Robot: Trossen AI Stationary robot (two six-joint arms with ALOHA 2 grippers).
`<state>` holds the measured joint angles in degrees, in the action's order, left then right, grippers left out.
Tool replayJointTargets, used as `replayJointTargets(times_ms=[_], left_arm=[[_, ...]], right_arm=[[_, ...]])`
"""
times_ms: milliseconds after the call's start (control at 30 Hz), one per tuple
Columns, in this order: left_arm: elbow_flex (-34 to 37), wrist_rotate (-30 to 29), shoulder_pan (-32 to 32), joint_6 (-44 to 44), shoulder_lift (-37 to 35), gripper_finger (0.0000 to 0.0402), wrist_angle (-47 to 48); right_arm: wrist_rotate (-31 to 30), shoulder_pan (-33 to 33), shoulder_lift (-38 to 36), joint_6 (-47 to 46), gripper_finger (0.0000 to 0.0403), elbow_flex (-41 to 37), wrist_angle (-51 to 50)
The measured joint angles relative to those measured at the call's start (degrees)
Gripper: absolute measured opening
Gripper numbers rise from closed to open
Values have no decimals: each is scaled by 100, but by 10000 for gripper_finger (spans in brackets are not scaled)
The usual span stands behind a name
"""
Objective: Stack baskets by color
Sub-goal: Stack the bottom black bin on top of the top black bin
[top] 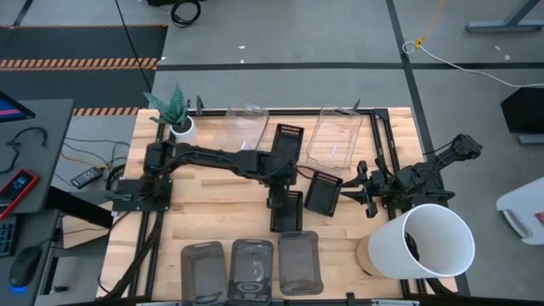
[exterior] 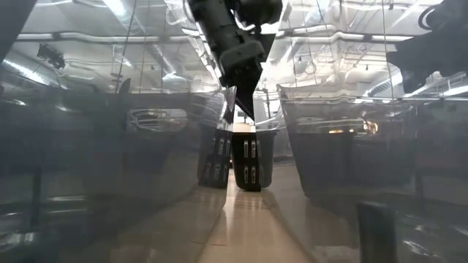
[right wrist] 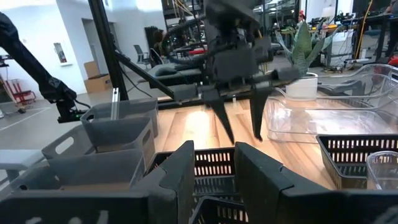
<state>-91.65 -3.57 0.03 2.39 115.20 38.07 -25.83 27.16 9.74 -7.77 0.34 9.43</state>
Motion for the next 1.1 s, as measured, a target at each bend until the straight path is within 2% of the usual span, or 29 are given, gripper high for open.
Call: replayJointTargets(times_ms=[267, 400, 500, 667, 800, 1100], left_arm=[[-409, 80, 17, 267, 485, 256, -104], [-403, 77, 17, 403, 633, 266, -42], [-396, 81, 11, 411, 791, 259, -8], [-392, 79, 11, 434, 880, 224, 101], [-394, 79, 11, 476, 880, 177, 94], [-445, 76, -20, 982, 840, 19, 348]], right_arm=[[-2, 0, 0, 0, 119, 0, 13], [-1, -1, 0, 0, 119, 0, 39], [0, 0, 0, 0, 119, 1, 43], [-1, 0, 0, 0, 119, 0, 40], [0, -2, 0, 0, 119, 2, 42], [0, 0, 0, 0, 119, 1, 42]])
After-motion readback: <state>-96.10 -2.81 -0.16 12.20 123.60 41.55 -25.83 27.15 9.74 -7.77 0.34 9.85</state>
